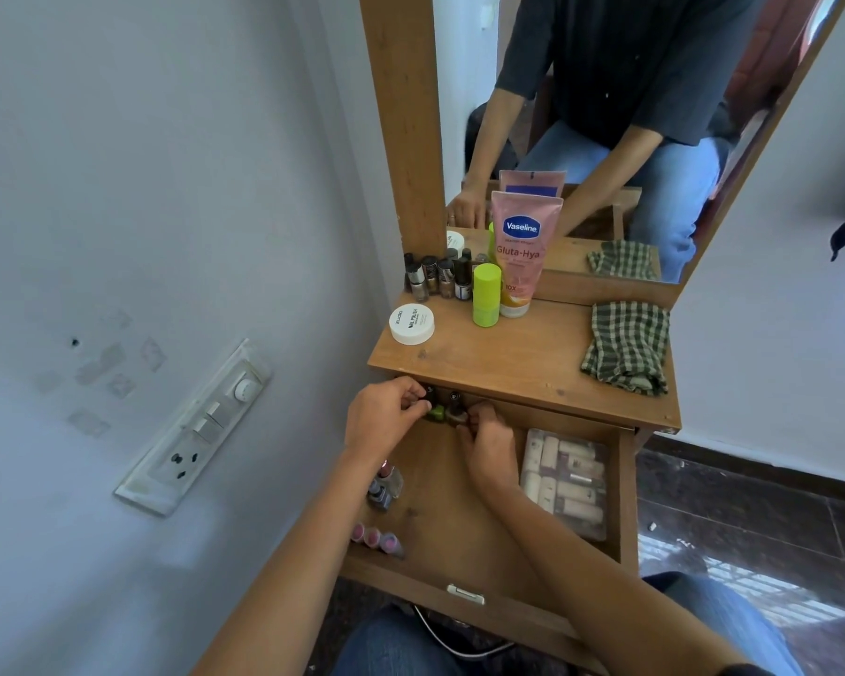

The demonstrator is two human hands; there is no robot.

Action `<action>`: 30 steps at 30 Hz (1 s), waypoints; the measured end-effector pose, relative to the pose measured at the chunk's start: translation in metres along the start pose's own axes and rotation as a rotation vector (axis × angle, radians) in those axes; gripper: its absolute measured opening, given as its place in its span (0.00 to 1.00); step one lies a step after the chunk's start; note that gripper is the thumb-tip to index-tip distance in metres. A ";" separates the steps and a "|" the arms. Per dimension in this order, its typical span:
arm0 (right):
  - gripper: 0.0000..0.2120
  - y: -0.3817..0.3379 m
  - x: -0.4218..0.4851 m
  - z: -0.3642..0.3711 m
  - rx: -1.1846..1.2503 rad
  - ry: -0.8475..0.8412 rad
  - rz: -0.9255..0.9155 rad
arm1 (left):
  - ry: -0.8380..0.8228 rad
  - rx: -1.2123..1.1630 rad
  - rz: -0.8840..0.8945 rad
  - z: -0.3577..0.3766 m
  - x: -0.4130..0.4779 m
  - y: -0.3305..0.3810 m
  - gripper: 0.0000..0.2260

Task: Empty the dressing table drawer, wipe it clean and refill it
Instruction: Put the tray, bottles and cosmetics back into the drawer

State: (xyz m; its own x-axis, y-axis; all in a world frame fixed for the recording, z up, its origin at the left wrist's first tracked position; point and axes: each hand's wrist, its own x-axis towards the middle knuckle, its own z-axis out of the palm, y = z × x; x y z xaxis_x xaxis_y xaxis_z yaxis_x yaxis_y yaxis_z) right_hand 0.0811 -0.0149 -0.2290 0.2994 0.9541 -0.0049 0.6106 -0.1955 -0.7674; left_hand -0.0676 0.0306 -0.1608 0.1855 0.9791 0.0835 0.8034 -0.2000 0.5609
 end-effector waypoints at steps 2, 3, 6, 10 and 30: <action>0.13 0.000 -0.007 -0.003 0.040 -0.013 -0.003 | 0.010 -0.005 -0.001 -0.003 -0.003 0.001 0.06; 0.14 0.000 -0.011 -0.006 0.049 -0.019 0.002 | 0.019 -0.011 0.001 -0.004 -0.005 0.001 0.06; 0.14 0.000 -0.024 -0.019 0.032 -0.036 -0.016 | 0.057 -0.056 0.004 -0.008 -0.014 0.004 0.08; 0.10 -0.015 -0.034 -0.046 0.026 -0.026 -0.188 | 0.118 -0.161 0.003 -0.017 -0.016 0.010 0.10; 0.12 -0.159 0.116 -0.103 -0.806 0.140 -0.570 | 0.235 -0.170 0.066 -0.062 0.094 0.052 0.17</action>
State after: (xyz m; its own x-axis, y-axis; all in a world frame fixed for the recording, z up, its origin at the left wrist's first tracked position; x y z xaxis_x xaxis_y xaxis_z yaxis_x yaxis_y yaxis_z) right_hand 0.0948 0.1035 -0.0413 -0.1414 0.9283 0.3439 0.9898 0.1385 0.0332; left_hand -0.0435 0.1145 -0.0723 0.0822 0.9497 0.3020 0.6842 -0.2742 0.6758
